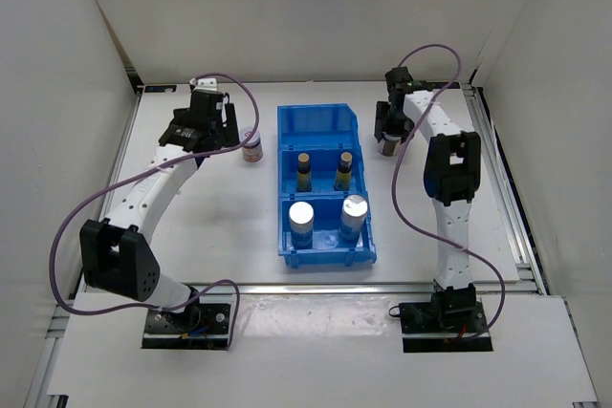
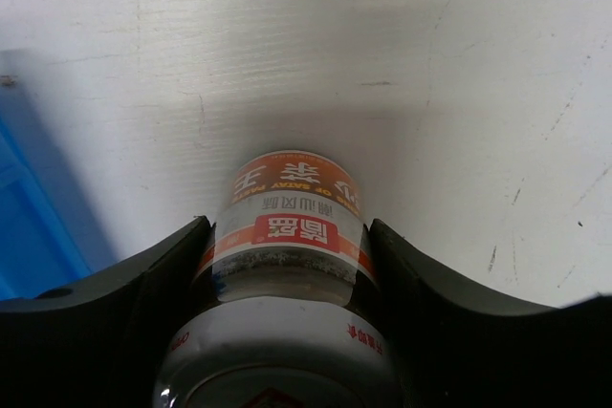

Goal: Organize the condiment bottles

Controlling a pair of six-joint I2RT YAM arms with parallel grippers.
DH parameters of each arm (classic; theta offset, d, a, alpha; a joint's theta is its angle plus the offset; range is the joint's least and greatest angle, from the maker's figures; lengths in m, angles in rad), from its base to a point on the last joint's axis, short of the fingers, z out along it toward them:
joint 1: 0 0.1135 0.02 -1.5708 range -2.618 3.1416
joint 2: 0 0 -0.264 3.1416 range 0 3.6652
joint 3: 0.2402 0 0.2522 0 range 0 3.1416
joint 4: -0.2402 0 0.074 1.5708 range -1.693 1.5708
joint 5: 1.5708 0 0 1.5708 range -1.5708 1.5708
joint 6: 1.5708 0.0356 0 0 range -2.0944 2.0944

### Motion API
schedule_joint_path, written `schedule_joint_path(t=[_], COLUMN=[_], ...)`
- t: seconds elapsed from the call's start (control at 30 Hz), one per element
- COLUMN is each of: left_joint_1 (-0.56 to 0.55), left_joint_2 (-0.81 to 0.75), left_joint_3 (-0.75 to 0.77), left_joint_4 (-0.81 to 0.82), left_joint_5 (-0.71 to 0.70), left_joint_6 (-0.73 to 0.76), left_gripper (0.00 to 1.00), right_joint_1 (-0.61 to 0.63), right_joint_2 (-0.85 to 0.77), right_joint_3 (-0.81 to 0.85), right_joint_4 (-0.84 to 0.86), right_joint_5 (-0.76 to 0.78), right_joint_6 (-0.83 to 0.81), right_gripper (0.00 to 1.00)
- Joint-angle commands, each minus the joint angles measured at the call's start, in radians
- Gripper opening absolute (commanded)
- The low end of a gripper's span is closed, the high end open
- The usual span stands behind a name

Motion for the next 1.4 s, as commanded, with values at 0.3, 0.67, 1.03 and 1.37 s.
schedule_joint_path(t=[0.3, 0.67, 1.03, 1.37], left_joint_1=[0.026, 0.035, 0.035, 0.007], left_joint_2=[0.009, 0.188, 0.319, 0.362], left_joint_3=[0.051, 0.151, 0.217, 0.228], left_joint_4=[0.020, 0.011, 0.011, 0.045], left_joint_5=[0.040, 0.051, 0.135, 0.146], left_joint_6=[-0.036, -0.102, -0.111, -0.087], left_gripper=[1.00, 1.00, 1.00, 1.00], right_joint_1=[0.075, 0.211, 0.222, 0.222], right_joint_2=[-0.296, -0.143, 0.059, 0.014], right_joint_3=[-0.014, 0.167, 0.259, 0.225], right_joint_4=[-0.008, -0.008, 0.002, 0.033], right_joint_5=[-0.013, -0.137, -0.136, -0.082], right_joint_6=[-0.068, -0.133, -0.142, -0.124], right_gripper=[0.00, 0.00, 0.22, 1.00])
